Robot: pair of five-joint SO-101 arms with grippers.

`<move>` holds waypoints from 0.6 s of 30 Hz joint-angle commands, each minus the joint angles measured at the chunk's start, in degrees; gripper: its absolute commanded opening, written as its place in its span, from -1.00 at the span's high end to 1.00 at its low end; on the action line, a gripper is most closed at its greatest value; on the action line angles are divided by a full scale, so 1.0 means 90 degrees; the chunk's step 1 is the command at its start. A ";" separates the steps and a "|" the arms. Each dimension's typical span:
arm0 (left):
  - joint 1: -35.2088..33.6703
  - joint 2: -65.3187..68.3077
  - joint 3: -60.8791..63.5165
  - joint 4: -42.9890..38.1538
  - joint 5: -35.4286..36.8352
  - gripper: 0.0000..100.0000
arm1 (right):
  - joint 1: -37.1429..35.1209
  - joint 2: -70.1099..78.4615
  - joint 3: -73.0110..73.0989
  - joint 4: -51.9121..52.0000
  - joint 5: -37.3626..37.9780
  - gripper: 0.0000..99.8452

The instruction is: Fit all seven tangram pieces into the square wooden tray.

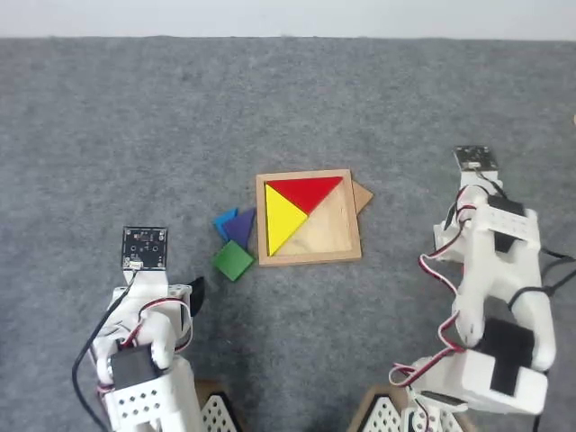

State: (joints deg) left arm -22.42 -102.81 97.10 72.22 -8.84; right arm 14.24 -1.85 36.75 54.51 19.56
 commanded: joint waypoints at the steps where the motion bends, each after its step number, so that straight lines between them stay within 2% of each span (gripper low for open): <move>1: 0.0000 -0.0137 -0.0073 0.0020 0.0029 0.40 | 0.0230 0.0249 -0.0166 -0.0278 0.0127 0.69; 11: 0.0000 -0.0137 -0.0073 0.0020 0.0029 0.40 | 0.1099 0.0484 -0.0283 -0.0386 0.0400 0.69; 18: 0.0000 -0.0137 -0.0073 0.0020 0.0029 0.40 | 0.1265 0.0493 -0.0264 -0.0347 0.0664 0.69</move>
State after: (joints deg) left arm -22.42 -102.81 97.10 72.22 -8.84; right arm 23.82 2.81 35.52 51.78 24.48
